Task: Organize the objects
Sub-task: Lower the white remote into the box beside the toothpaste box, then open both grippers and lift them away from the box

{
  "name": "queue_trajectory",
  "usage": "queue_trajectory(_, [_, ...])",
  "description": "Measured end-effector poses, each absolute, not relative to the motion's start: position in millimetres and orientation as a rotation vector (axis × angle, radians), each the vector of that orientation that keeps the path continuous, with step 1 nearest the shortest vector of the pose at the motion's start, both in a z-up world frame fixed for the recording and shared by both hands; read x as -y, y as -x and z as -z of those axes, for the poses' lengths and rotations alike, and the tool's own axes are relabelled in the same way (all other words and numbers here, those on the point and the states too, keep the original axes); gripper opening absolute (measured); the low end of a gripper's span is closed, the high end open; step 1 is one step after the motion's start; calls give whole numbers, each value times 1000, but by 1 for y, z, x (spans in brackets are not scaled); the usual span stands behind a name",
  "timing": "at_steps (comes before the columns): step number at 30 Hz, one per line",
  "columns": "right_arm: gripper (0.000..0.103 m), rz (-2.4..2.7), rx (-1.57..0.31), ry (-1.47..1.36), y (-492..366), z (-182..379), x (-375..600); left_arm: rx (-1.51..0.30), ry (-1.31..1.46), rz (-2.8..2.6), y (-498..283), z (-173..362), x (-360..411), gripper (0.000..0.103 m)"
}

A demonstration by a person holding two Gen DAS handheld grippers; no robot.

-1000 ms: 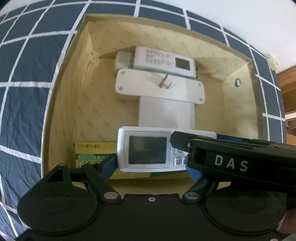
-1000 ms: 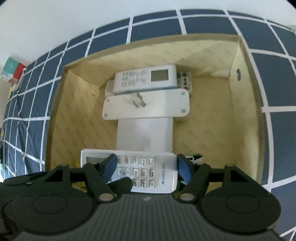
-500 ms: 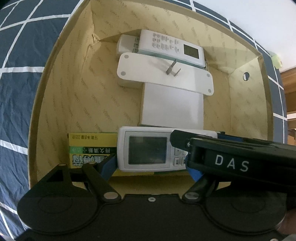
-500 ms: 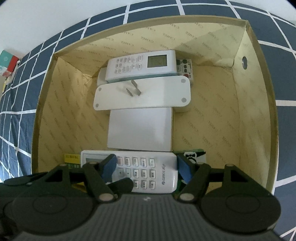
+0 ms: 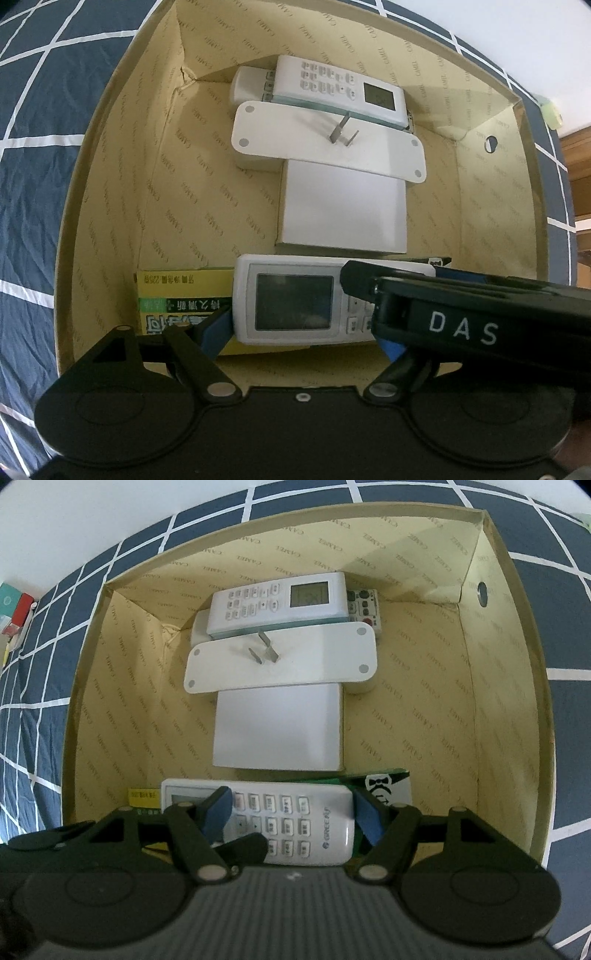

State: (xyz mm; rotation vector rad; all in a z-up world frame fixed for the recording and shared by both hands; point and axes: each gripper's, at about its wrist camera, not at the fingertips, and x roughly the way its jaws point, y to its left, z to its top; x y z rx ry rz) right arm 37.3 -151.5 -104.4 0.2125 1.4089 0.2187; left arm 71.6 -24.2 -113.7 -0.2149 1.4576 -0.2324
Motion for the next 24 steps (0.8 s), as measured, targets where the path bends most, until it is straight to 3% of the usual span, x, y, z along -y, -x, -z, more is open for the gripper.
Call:
queue_trajectory(12, [73, -197, -1337, -199, -43, 83, 168, -1415, 148, 192, -78, 88, 24, 86])
queue_trajectory(24, [90, -174, -1208, -191, -31, 31, 192, -1336, 85, 138, -69, 44, 9, 98])
